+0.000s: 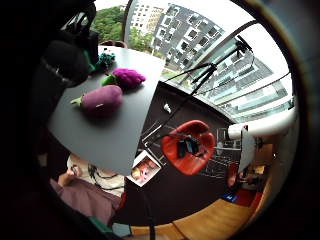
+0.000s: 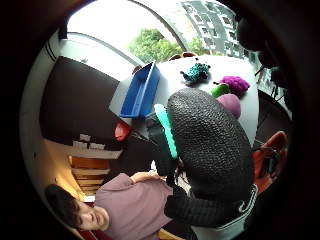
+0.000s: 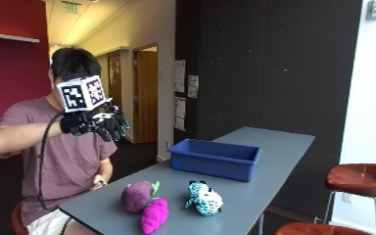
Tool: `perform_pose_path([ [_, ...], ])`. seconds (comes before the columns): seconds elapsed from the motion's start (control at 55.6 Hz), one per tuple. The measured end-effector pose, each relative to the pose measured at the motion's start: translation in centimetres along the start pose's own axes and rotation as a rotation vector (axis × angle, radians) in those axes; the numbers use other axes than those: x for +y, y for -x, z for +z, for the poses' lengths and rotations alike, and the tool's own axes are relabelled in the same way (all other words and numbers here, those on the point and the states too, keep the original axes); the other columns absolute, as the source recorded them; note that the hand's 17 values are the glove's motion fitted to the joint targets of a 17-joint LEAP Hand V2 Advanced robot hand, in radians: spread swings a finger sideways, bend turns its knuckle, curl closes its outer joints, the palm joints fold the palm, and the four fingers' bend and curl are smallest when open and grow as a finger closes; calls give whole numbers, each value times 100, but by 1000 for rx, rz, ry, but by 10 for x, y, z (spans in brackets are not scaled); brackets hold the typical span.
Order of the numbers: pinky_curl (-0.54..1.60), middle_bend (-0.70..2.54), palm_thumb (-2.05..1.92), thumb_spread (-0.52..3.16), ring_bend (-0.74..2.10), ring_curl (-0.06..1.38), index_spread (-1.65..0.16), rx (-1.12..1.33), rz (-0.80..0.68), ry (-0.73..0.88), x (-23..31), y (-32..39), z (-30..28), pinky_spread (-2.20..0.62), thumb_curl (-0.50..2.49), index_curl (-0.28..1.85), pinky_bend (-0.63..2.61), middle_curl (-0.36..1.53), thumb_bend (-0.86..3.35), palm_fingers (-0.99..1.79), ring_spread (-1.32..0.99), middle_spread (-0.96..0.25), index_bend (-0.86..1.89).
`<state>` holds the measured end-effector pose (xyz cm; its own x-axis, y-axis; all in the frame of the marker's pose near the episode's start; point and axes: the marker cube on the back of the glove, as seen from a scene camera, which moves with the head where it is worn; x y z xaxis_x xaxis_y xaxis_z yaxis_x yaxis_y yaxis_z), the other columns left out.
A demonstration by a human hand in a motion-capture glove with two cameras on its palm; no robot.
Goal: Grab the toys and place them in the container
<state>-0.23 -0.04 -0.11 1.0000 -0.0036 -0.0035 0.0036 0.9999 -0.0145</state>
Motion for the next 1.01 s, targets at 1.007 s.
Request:
perform_pose_path([
  [1.007, 36, 18, 3, 116, 41, 19, -25, 436, -100, 482, -73, -16, 200, 3, 22, 19, 95, 29, -1, -7, -6, -10, 15],
])
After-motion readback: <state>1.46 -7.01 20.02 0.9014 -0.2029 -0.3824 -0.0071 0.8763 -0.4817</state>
